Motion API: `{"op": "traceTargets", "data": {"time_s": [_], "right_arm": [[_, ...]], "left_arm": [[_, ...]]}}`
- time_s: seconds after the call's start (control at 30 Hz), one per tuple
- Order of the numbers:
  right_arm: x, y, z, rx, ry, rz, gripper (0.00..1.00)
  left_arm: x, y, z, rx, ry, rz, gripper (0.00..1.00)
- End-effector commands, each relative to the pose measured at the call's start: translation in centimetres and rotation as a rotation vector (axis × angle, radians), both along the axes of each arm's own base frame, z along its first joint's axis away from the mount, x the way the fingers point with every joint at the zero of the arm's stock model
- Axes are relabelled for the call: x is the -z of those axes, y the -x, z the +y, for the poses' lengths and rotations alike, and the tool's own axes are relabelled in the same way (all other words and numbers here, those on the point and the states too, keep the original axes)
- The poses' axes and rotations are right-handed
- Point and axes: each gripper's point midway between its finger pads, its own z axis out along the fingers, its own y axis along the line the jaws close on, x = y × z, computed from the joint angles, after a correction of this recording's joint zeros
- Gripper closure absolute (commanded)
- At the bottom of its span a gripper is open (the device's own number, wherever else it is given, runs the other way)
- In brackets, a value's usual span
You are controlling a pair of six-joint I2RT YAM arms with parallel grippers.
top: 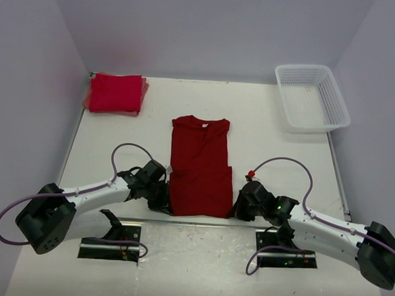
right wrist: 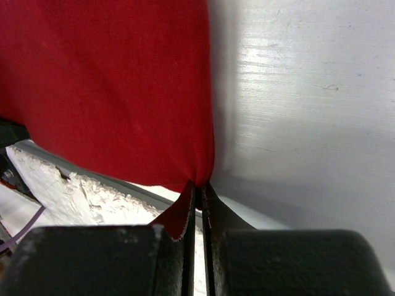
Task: Fold and stack the t-shirts
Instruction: Grab one side of the 2/3 rectangular tshirt with both arms
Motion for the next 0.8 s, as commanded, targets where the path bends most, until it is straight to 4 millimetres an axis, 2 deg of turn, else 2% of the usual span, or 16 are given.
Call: {"op": "traceTargets", "data": {"time_s": [0.0, 0.07, 0.13, 0.17, 0.2, 0.33, 0.6, 0.77], "right_arm": [[-0.5, -0.5, -0.2, -0.021, 0.052, -0.03, 1.0], [-1.0, -0.6, -0.4, -0.042, 0.087, -0.048, 1.0], [-2.7, -1.8, 0.1, -0.049, 0.097, -0.1, 1.0], [-4.4, -2.4, 0.2, -0.102, 0.145, -0.139, 1.0], [-5.1, -2.7, 0.6, -0.1, 0.13, -0.152, 1.0], [-7.1, -2.7, 1.2, -0.14, 0.157, -0.183, 1.0], [-9.4, -1.2, 1.3, -0.156, 0.188, -0.208, 1.0], [-9.7, -0.1, 0.9, -0.143, 0.2, -0.196, 1.0]], "left_arm": [[-0.4, -0.2, -0.5, 0.005, 0.027, -0.023, 1.0], [-0.9, -0.2, -0.5, -0.005, 0.031, -0.04, 1.0], [-2.0, -0.6, -0.3, -0.027, 0.033, -0.078, 1.0], [-3.8, -0.6, -0.4, -0.05, 0.072, -0.114, 1.0], [-3.8, -0.6, -0.4, -0.058, 0.074, -0.11, 1.0], [-5.7, 0.0, -0.1, -0.08, 0.115, -0.14, 1.0], [-8.5, 0.6, 0.3, -0.091, 0.154, -0.198, 1.0], [-8.9, 1.1, 0.6, -0.09, 0.164, -0.195, 1.0]]}}
